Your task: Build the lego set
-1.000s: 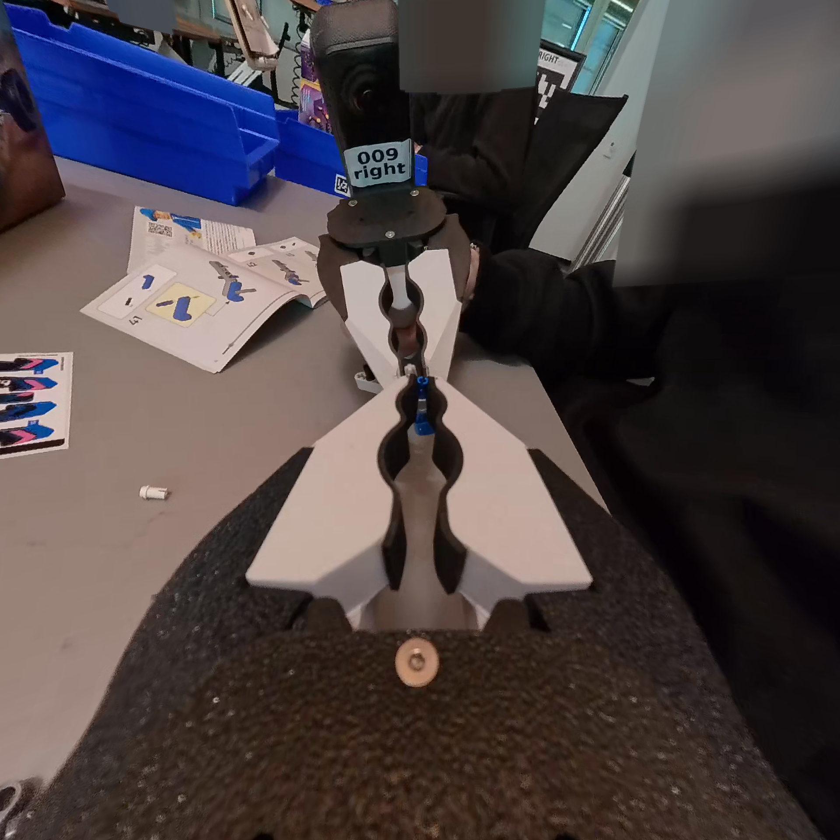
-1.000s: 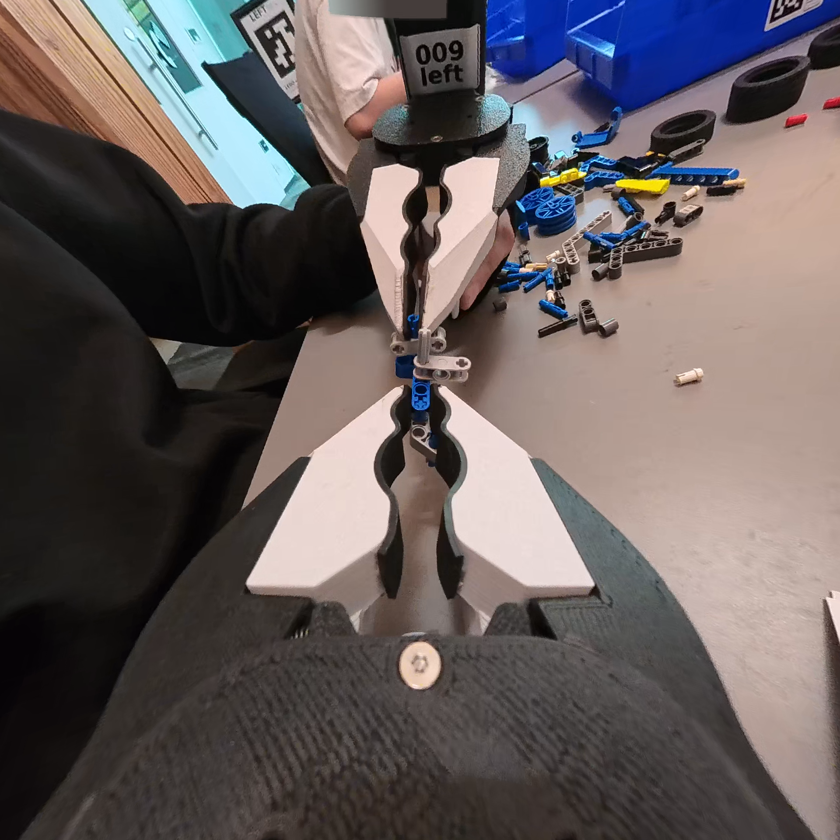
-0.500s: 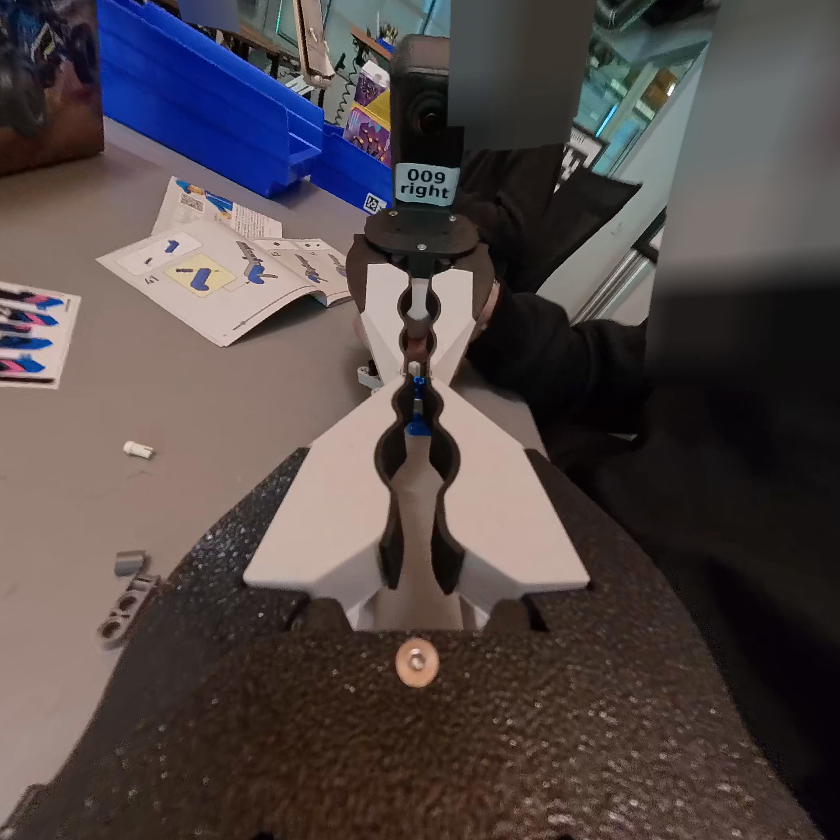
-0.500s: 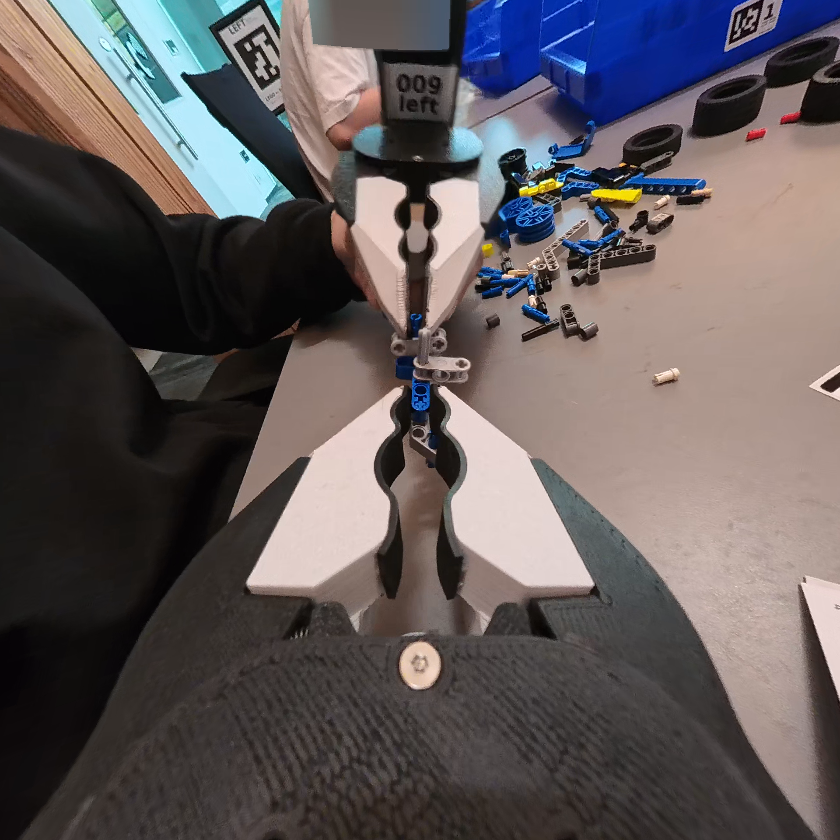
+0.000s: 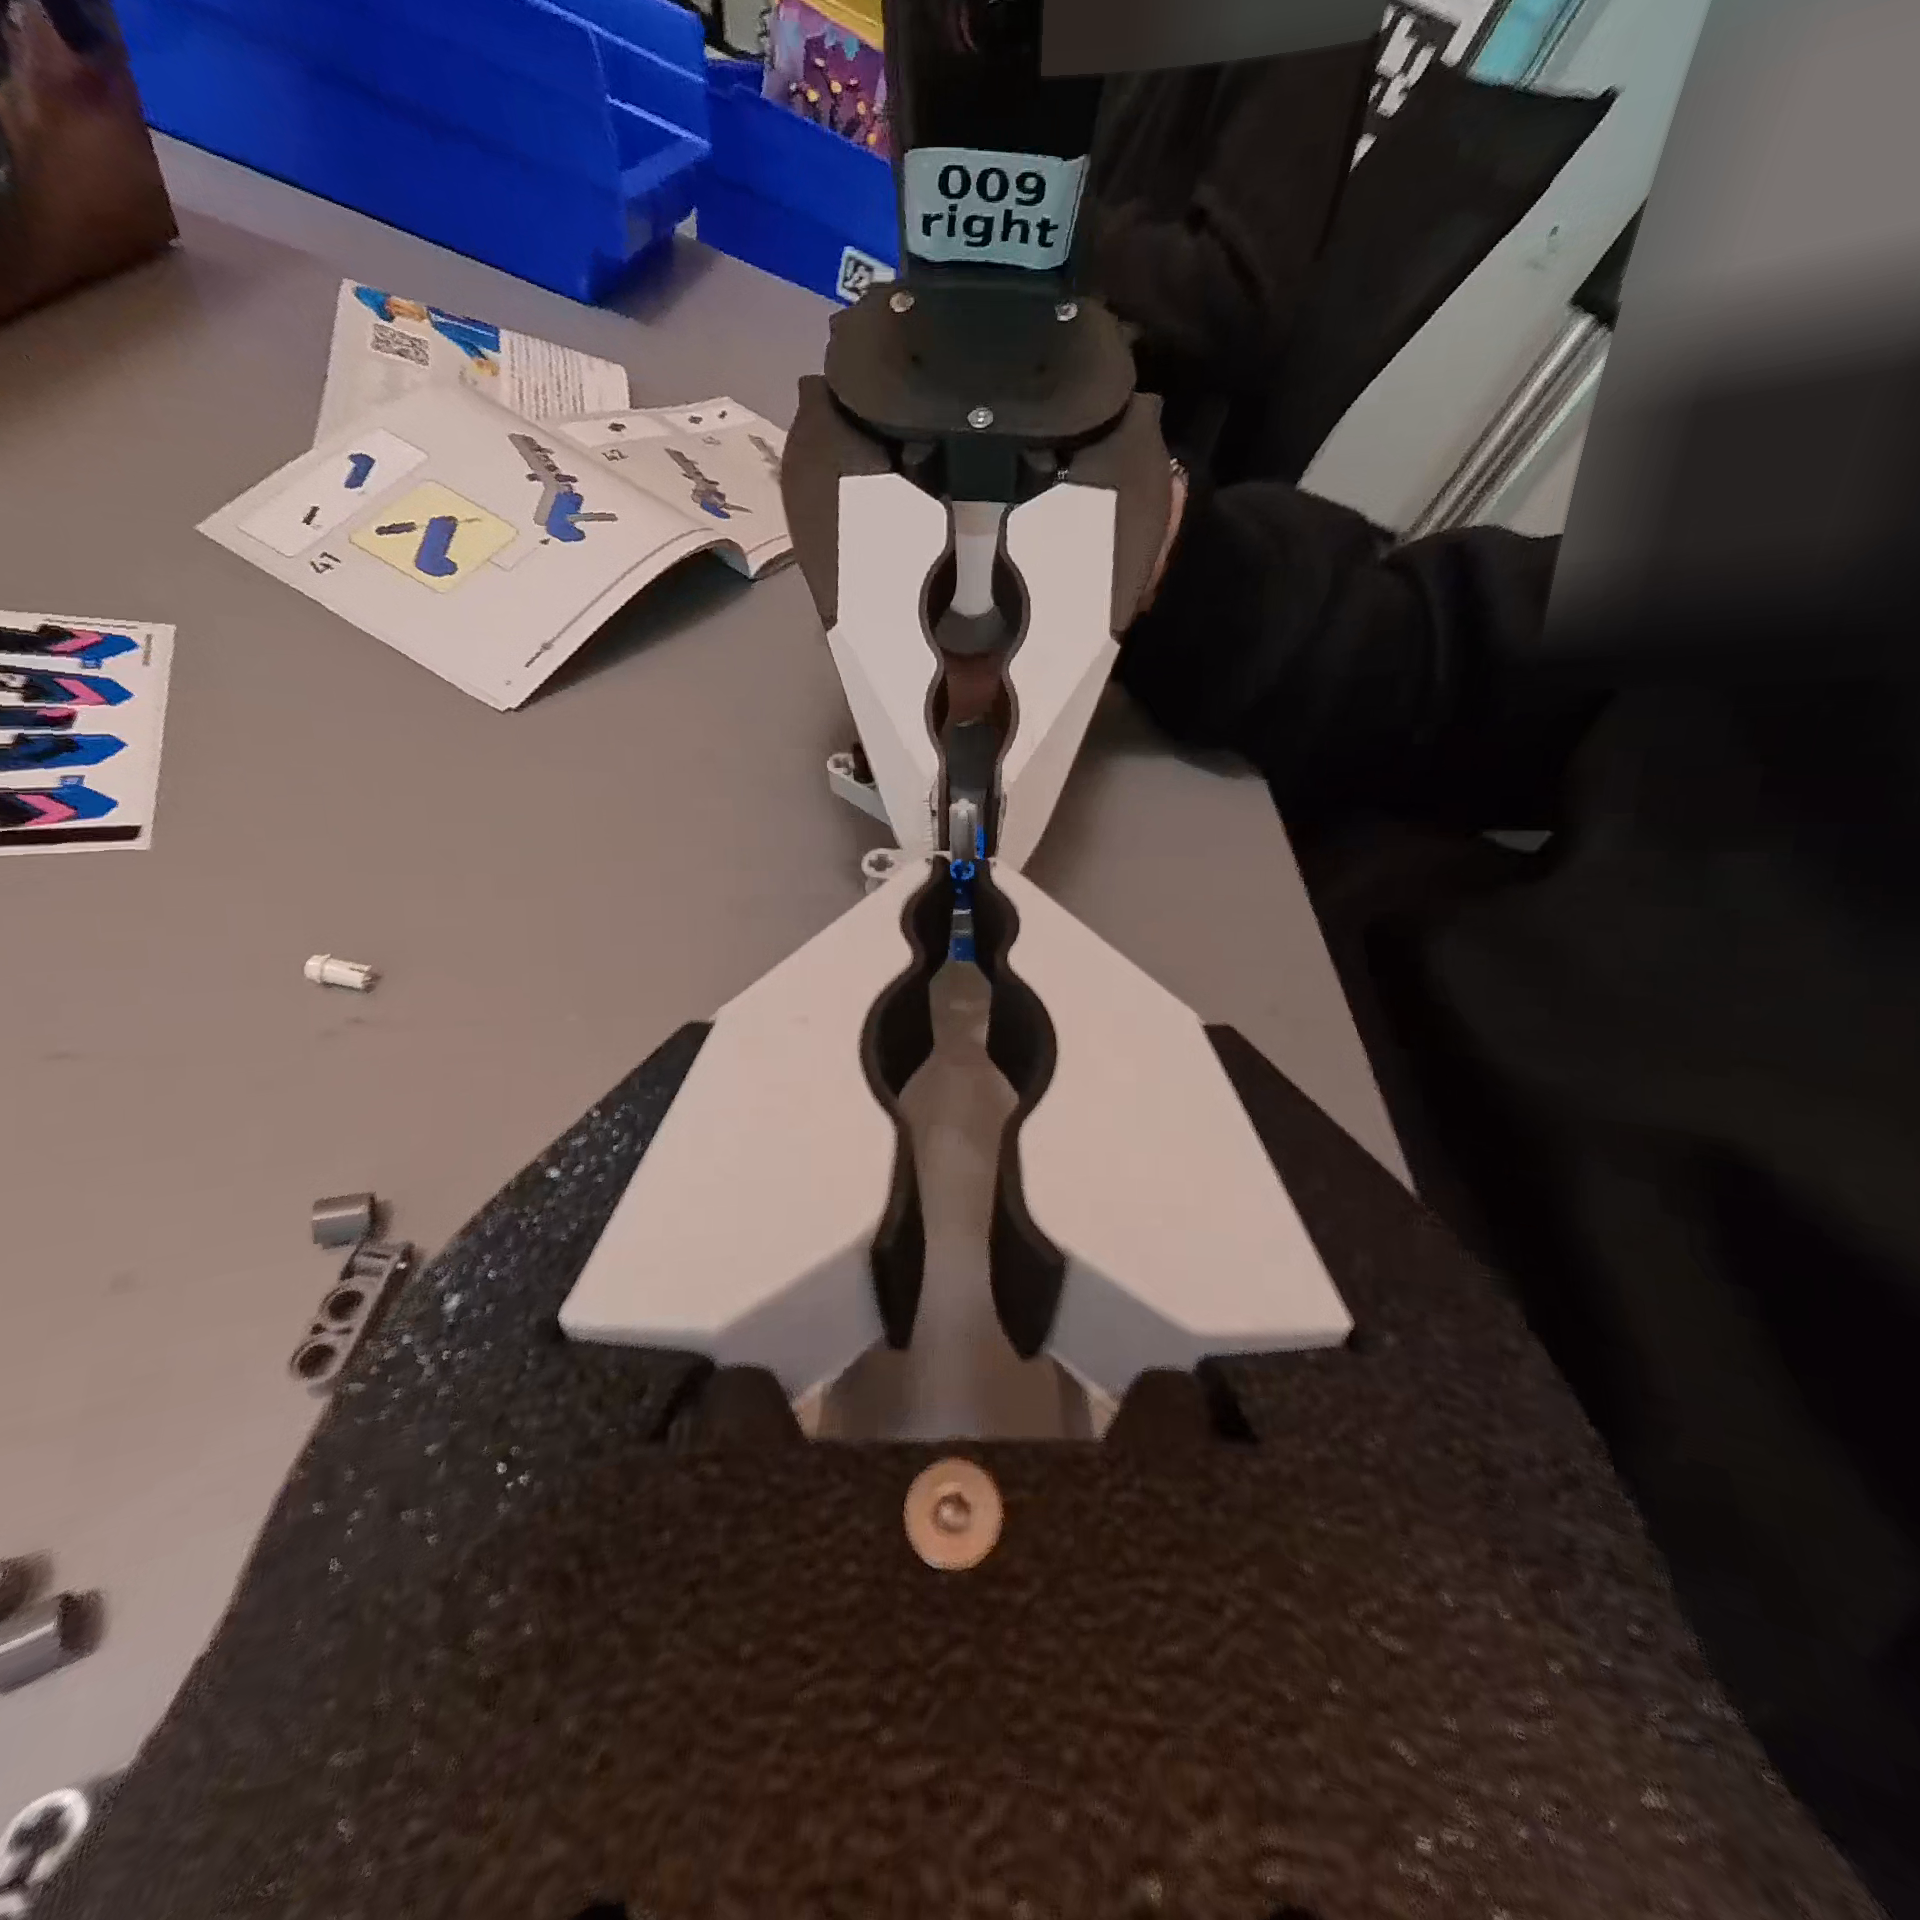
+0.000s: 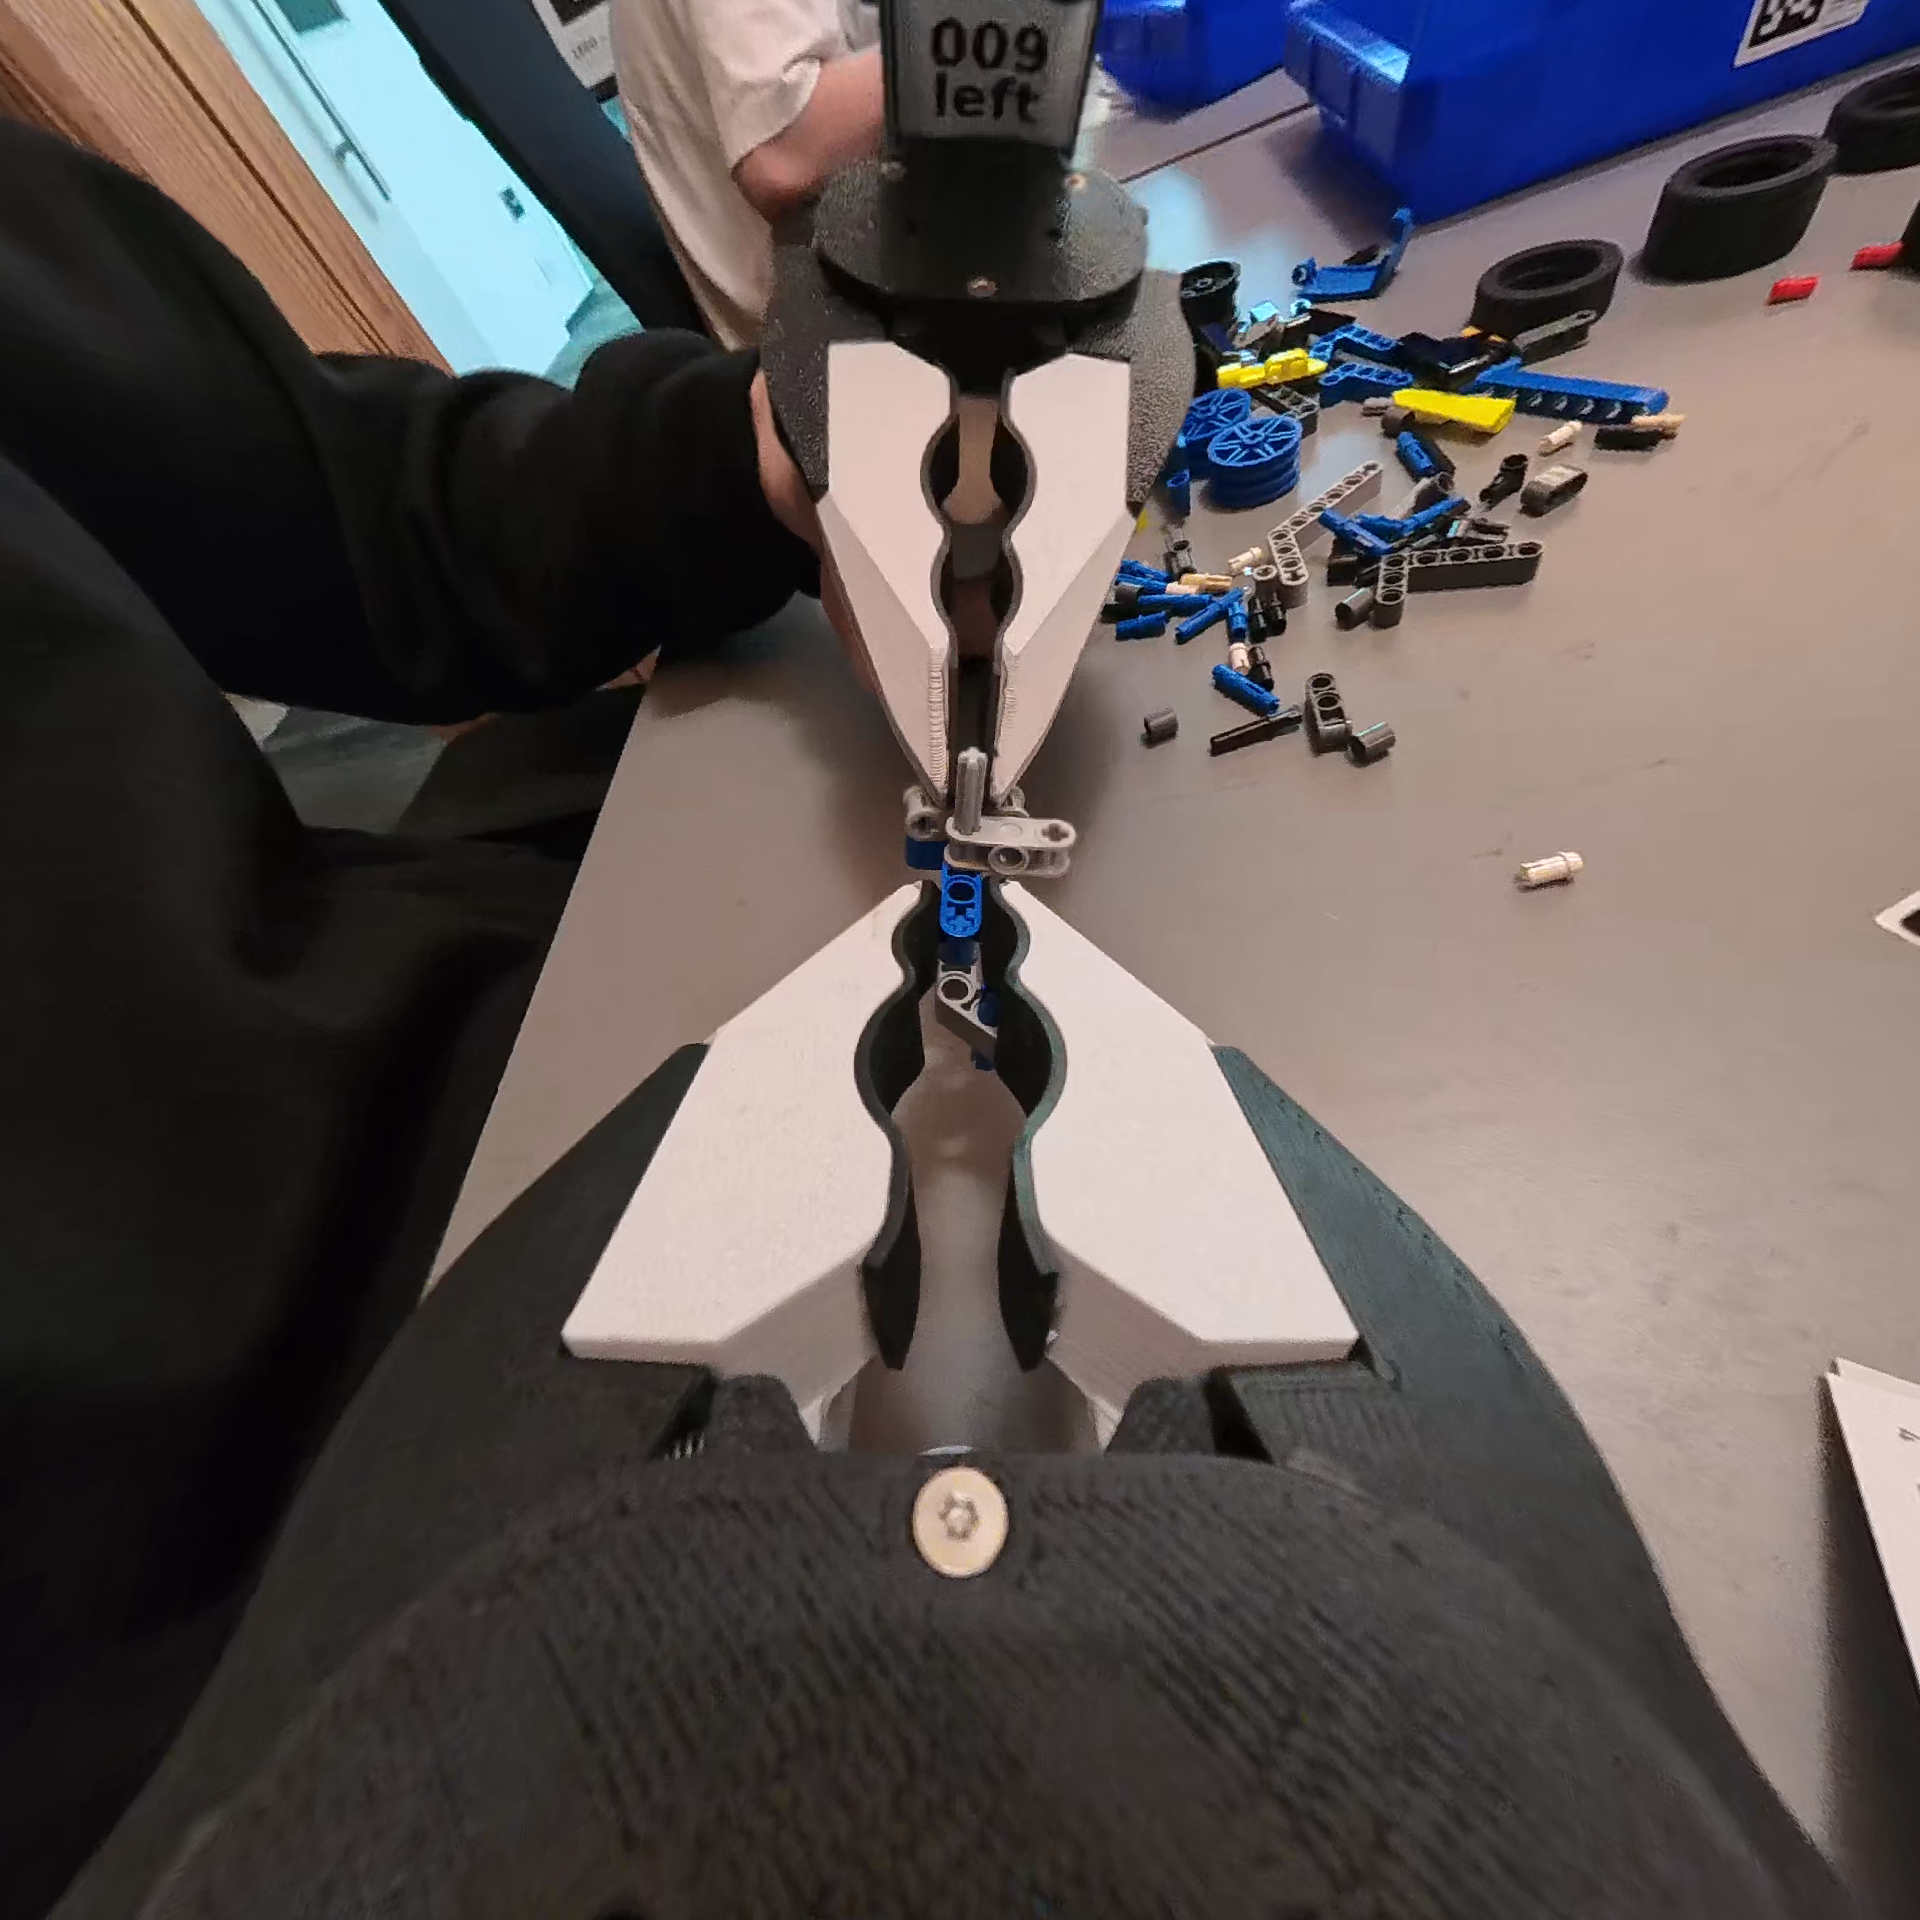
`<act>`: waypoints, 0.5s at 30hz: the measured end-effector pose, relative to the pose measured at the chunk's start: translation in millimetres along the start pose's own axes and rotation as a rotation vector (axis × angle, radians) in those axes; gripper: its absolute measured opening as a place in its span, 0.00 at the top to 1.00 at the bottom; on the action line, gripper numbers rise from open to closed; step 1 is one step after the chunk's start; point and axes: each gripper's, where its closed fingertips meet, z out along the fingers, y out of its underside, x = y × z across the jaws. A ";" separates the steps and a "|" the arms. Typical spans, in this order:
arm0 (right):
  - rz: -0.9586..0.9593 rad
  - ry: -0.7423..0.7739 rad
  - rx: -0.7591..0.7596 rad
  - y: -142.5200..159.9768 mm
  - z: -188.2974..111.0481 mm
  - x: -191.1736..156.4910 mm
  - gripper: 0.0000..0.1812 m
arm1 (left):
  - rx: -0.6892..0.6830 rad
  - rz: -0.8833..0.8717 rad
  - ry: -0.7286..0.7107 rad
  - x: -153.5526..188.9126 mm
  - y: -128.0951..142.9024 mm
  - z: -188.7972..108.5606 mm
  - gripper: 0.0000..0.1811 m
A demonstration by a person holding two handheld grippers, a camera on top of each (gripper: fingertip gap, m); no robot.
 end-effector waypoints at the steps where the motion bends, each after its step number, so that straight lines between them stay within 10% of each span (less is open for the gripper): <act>1: 0.015 0.010 0.008 -1.0 -0.7 2.7 0.97 | 0.011 -0.008 -0.002 -1.5 -1.8 0.3 0.99; 9: 0.122 -0.018 0.131 -14.0 -13.3 8.1 0.97 | 0.081 0.260 -0.128 0.9 -18.2 -7.2 0.81; 15: 0.127 -0.049 0.105 -10.8 -10.1 3.2 0.97 | -0.180 0.796 -0.494 -8.9 -15.2 -6.9 0.75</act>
